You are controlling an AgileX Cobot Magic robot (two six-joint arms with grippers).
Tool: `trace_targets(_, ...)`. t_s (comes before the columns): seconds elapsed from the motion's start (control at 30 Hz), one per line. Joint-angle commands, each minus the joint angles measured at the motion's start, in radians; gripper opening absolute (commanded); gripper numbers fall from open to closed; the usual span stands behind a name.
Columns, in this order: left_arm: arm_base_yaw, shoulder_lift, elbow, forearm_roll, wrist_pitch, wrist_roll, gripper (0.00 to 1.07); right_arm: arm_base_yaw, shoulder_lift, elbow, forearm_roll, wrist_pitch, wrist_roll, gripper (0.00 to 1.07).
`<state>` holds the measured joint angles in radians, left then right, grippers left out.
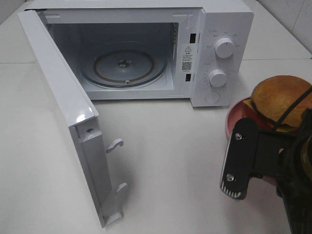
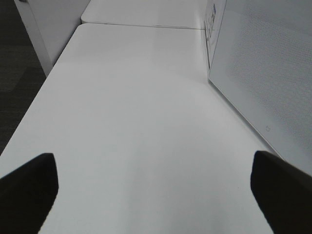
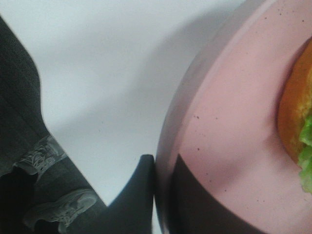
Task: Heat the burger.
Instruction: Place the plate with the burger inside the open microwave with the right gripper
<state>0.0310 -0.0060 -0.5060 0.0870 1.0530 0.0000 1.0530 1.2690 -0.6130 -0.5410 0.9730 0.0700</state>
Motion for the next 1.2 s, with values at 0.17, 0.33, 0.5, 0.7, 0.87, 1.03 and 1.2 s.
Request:
trace_targets(0.17,0.004,-0.017,0.001,0.002,-0.006,0.0,1.06,0.01,-0.009,0.003,-0.095,-0.091,-0.248,0.0)
trace_targets(0.33,0.004,-0.017,0.001,0.002,-0.006,0.0,1.06,0.01,-0.009,0.003,-0.1,-0.186,-0.414,0.0)
trace_targets(0.5,0.004,-0.017,0.001,0.002,-0.006,0.0,1.06,0.01,-0.003,0.003,-0.1,-0.275,-0.571,0.0)
trace_targets(0.7,0.004,-0.017,0.001,0.002,-0.006,0.0,1.06,0.01,0.039,0.003,-0.102,-0.344,-0.673,0.0)
trace_targets(0.87,0.004,-0.017,0.001,0.002,-0.006,0.0,1.06,0.007,0.067,0.001,-0.099,-0.472,-0.688,0.0)
trace_targets(1.03,0.004,-0.017,0.001,0.002,-0.006,0.0,1.06,0.007,0.122,0.001,-0.091,-0.559,-0.701,0.0)
trace_targets(1.2,0.004,-0.017,0.001,0.002,-0.006,0.0,1.06,0.001,0.155,-0.01,-0.072,-0.65,-0.727,0.0)
